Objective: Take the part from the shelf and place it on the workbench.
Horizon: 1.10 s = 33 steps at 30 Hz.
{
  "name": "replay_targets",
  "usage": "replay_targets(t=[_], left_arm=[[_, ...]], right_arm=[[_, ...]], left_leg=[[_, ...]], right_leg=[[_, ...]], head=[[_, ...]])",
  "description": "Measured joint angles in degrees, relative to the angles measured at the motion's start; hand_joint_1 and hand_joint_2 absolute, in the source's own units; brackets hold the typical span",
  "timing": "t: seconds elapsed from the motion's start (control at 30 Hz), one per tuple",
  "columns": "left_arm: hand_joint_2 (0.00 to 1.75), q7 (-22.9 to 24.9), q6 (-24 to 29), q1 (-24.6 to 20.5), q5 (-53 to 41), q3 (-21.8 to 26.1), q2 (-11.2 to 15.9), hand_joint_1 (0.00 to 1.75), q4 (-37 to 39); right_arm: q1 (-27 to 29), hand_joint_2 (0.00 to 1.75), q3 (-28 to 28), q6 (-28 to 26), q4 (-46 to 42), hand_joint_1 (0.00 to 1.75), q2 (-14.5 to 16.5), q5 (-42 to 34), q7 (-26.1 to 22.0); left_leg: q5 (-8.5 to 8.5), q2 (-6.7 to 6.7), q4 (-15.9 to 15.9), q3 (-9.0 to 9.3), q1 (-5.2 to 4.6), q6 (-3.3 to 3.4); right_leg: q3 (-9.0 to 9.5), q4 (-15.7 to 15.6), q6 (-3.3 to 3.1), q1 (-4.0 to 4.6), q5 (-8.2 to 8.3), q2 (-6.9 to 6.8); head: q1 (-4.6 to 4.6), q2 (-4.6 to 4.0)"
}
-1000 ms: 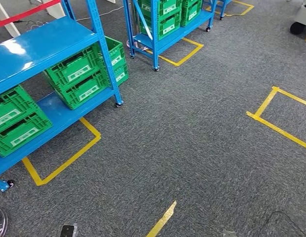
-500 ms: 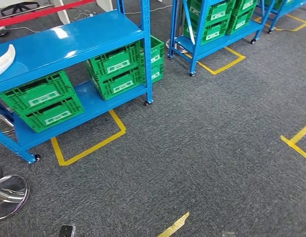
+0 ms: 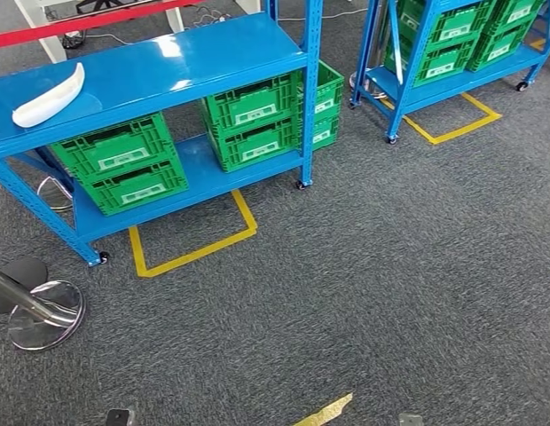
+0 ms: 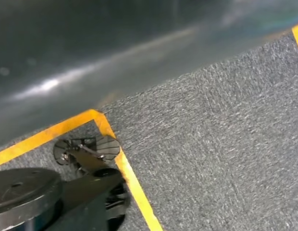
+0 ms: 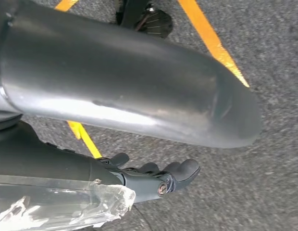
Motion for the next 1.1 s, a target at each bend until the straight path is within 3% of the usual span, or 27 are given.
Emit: replay_targets(t=[0.03,0.17,0.47,0.83,1.1], left_arm=[[0.00,0.01,-0.02,-0.03,0.02,0.00,0.07,0.00,-0.02],[0.00,0.00,-0.08,0.16,0.11,-0.01,0.07,0.00,-0.08],[0.00,0.00,-0.13,0.17,0.25,-0.02,-0.04,0.00,-0.09],[0.00,0.00,-0.19,0.18,0.63,-0.02,-0.04,0.00,-0.09],[0.00,0.00,-0.21,0.25,0.98,-0.01,0.07,0.00,-0.12]], right_arm=[[-0.10,0.00,-0.03,0.14,0.01,0.00,0.03,-0.04,-0.04],[-0.22,0.00,-0.16,0.50,0.04,0.00,-0.01,-0.12,-0.13],[-0.22,0.00,-0.58,0.58,0.04,0.00,-0.03,-0.13,-0.51],[-0.22,0.00,-0.99,0.59,0.04,0.00,-0.03,-0.03,-0.86],[-0.28,0.00,-1.04,0.83,0.04,0.00,-0.02,0.51,-0.95]], left_leg=[[0.58,0.27,-2.56,1.29,-0.18,0.39],[0.21,0.47,-4.46,2.09,-0.32,-0.93],[-0.08,0.47,-4.45,2.21,-0.42,-0.25],[-0.08,0.47,-4.43,2.25,-0.46,-0.14],[-0.45,0.45,-4.40,2.41,-0.73,1.11]], right_leg=[[0.01,0.09,0.14,0.12,-0.17,-0.13],[-0.15,0.19,0.11,0.20,-0.31,-0.23],[0.04,-0.63,0.70,0.05,-0.12,-0.19],[0.35,-0.65,0.82,0.01,-0.09,-0.18],[0.83,-1.11,1.70,-0.22,-0.06,-0.33]], head=[[-0.02,0.00],[0.18,0.00],[0.18,0.00],[0.16,0.00],[0.12,0.00]])
